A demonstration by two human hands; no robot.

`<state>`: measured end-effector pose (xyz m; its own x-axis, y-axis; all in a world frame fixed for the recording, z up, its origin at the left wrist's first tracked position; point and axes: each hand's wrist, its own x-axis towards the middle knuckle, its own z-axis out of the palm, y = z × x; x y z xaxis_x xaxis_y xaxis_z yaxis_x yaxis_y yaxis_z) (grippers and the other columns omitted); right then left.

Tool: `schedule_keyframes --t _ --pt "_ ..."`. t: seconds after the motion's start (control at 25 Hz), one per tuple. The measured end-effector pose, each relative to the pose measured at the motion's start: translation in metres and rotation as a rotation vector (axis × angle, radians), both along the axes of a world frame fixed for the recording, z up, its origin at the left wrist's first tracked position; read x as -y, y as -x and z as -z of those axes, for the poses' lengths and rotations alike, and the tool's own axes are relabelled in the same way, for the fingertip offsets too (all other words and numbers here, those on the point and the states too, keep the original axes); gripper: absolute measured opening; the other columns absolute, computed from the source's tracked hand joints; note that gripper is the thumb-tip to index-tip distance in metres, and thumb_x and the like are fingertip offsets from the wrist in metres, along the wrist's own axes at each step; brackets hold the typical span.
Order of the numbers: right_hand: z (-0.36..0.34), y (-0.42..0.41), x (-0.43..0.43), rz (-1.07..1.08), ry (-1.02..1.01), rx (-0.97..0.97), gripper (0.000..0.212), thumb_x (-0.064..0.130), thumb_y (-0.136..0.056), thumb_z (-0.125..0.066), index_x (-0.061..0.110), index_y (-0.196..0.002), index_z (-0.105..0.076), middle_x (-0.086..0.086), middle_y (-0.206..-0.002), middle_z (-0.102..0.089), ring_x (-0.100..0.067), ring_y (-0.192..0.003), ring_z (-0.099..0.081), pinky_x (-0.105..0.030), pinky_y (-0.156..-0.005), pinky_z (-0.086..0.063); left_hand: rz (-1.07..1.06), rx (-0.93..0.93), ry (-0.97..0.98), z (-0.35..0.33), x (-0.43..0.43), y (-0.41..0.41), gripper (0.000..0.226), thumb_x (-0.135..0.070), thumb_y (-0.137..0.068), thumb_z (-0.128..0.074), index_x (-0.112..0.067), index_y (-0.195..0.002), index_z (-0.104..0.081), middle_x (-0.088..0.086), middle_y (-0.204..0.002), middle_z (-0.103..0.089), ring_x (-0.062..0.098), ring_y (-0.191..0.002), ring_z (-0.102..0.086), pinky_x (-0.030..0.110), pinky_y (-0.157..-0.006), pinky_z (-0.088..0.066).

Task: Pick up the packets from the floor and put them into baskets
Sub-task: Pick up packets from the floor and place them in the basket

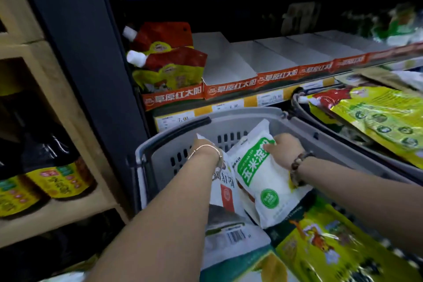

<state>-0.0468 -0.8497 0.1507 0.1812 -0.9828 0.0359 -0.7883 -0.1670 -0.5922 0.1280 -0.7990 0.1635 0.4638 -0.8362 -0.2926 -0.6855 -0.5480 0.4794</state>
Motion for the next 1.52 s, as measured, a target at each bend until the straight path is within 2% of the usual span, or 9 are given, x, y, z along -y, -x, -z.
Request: schedule_keyframes --t 0.12,0.32,0.48,0.6,0.88,1.16,1.28,1.36,1.52 --pt "0.020 0.004 -0.006 -0.038 0.102 -0.162 0.026 0.031 -0.097 -0.046 0.013 -0.078 -0.046 -0.006 -0.077 -0.058 -0.022 -0.064 -0.053 -0.028 -0.050 -0.035 -0.101 -0.068 -0.090 0.031 0.001 -0.003 0.064 -0.037 -0.100 -0.038 -0.004 -0.149 -0.013 0.011 -0.155 -0.018 0.026 -0.140 -0.025 0.038 -0.113 -0.025" --pt "0.029 0.011 -0.008 -0.047 0.222 -0.312 0.021 0.033 -0.095 -0.047 0.018 -0.088 -0.033 -0.004 -0.081 -0.056 -0.023 -0.063 -0.047 -0.029 -0.047 -0.028 -0.270 -0.223 -0.009 0.055 -0.018 -0.005 0.078 -0.015 -0.091 -0.058 0.002 -0.146 -0.006 0.022 -0.146 -0.030 0.035 -0.132 -0.038 0.042 -0.108 -0.035" --pt "0.017 0.015 -0.014 -0.228 0.641 -0.375 0.024 0.029 -0.086 -0.058 0.017 -0.105 -0.050 -0.003 -0.101 -0.056 -0.027 -0.093 -0.057 -0.035 -0.069 -0.040 0.078 0.450 -0.164 0.054 -0.041 0.022 0.094 -0.054 -0.088 -0.048 -0.011 -0.148 0.011 0.016 -0.156 0.012 0.045 -0.140 0.004 0.057 -0.112 -0.004" --pt "0.029 0.012 -0.016 -0.479 0.488 -0.640 0.059 0.049 -0.092 -0.040 0.020 -0.143 -0.030 -0.004 -0.152 -0.025 -0.023 -0.141 -0.021 -0.039 -0.115 -0.012 0.228 0.465 -0.311 0.070 -0.050 0.033 0.087 -0.062 -0.091 -0.030 -0.012 -0.147 0.015 0.012 -0.153 0.025 0.036 -0.140 0.023 0.062 -0.108 0.006" --pt "0.058 0.012 -0.009 -0.558 0.050 -0.762 0.069 0.061 -0.092 -0.006 0.025 -0.147 0.014 -0.004 -0.155 0.017 -0.017 -0.144 0.009 -0.034 -0.114 0.008 0.246 0.193 -0.409 0.081 -0.058 0.033 0.081 -0.063 -0.092 -0.025 -0.021 -0.147 0.019 0.005 -0.153 0.029 0.028 -0.140 0.025 0.054 -0.114 -0.004" --pt "0.053 0.008 -0.015 -0.532 0.096 -0.802 0.067 0.060 -0.093 -0.006 0.025 -0.148 0.010 -0.004 -0.156 0.012 -0.018 -0.145 0.004 -0.036 -0.117 -0.002 0.290 0.236 -0.469 0.077 -0.056 0.033 0.082 -0.060 -0.093 -0.030 -0.018 -0.148 0.014 0.007 -0.155 0.021 0.028 -0.143 0.015 0.050 -0.114 -0.007" --pt "0.045 0.003 -0.017 -0.517 0.116 -0.797 0.067 0.060 -0.093 -0.010 0.026 -0.149 0.002 -0.004 -0.158 0.003 -0.019 -0.145 -0.006 -0.038 -0.117 -0.011 0.397 0.370 -0.540 0.049 -0.042 0.029 0.060 -0.037 -0.096 -0.038 -0.015 -0.148 -0.021 0.008 -0.156 -0.017 0.030 -0.142 -0.017 0.054 -0.111 -0.015" --pt "0.037 -0.001 -0.019 -0.503 0.137 -0.745 0.066 0.060 -0.093 -0.018 0.028 -0.149 -0.006 -0.002 -0.157 -0.006 -0.020 -0.142 -0.018 -0.038 -0.113 -0.021 0.410 0.373 -0.513 0.023 -0.035 0.025 0.040 -0.019 -0.090 -0.044 -0.010 -0.129 -0.050 0.012 -0.137 -0.048 0.034 -0.127 -0.043 0.050 -0.105 -0.032" --pt "0.006 -0.019 -0.021 -0.447 0.180 -0.469 0.057 0.048 -0.094 -0.039 0.025 -0.145 -0.026 -0.003 -0.149 -0.034 -0.023 -0.124 -0.046 -0.037 -0.098 -0.042 0.344 0.355 -0.116 -0.029 -0.046 0.020 0.022 -0.013 -0.089 -0.045 -0.005 -0.102 -0.061 0.008 -0.087 -0.060 0.024 -0.082 -0.058 0.037 -0.081 -0.051"
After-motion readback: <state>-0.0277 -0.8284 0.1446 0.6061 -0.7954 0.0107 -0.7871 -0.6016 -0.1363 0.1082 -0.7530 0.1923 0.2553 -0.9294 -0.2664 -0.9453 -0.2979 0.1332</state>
